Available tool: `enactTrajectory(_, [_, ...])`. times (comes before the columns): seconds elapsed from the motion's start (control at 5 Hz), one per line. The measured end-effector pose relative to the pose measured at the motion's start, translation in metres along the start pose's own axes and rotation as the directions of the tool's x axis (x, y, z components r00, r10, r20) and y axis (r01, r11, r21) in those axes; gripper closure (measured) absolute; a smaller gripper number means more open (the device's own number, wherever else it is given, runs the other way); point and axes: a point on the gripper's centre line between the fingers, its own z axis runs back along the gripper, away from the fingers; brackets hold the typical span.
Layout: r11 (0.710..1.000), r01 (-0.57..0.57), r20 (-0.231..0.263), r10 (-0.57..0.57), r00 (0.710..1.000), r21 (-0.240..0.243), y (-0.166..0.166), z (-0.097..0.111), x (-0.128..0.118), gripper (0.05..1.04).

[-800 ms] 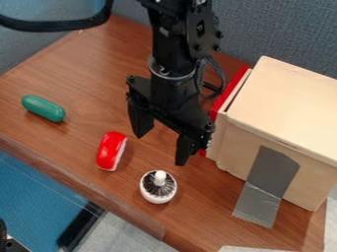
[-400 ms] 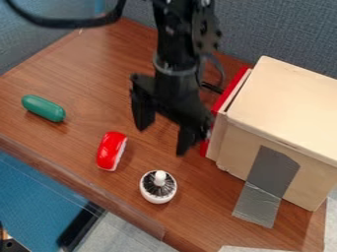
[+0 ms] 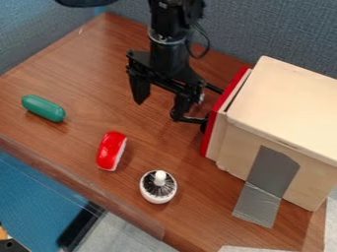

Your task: Opened the drawer of the cabinet

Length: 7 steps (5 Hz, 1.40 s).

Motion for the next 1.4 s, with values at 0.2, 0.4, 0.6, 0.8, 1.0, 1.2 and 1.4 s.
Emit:
enactTrajectory(0.2, [0.999,-0.038,-0.023,0.037,0.999,-0.037,-0.001,-0.015,0.023,0.077])
enactTrajectory(0.4, [0.996,-0.077,-0.025,0.076,0.997,-0.042,0.01,-0.029,0.047,0.077])
enactTrajectory(0.6, [0.993,-0.101,-0.047,0.098,0.994,-0.068,0.008,-0.044,0.062,0.077])
enactTrajectory(0.8, [0.994,-0.088,-0.055,0.084,0.995,-0.068,0.002,-0.054,0.069,0.077])
enactTrajectory(1.0, [0.994,-0.081,-0.085,0.075,0.994,-0.068,-0.006,-0.066,0.066,0.077])
enactTrajectory(1.2, [0.995,-0.082,-0.086,0.076,0.993,-0.061,-0.004,-0.067,0.065,0.131])
enactTrajectory(1.4, [0.995,-0.083,-0.082,0.078,0.994,-0.056,0.003,-0.068,0.065,0.418])
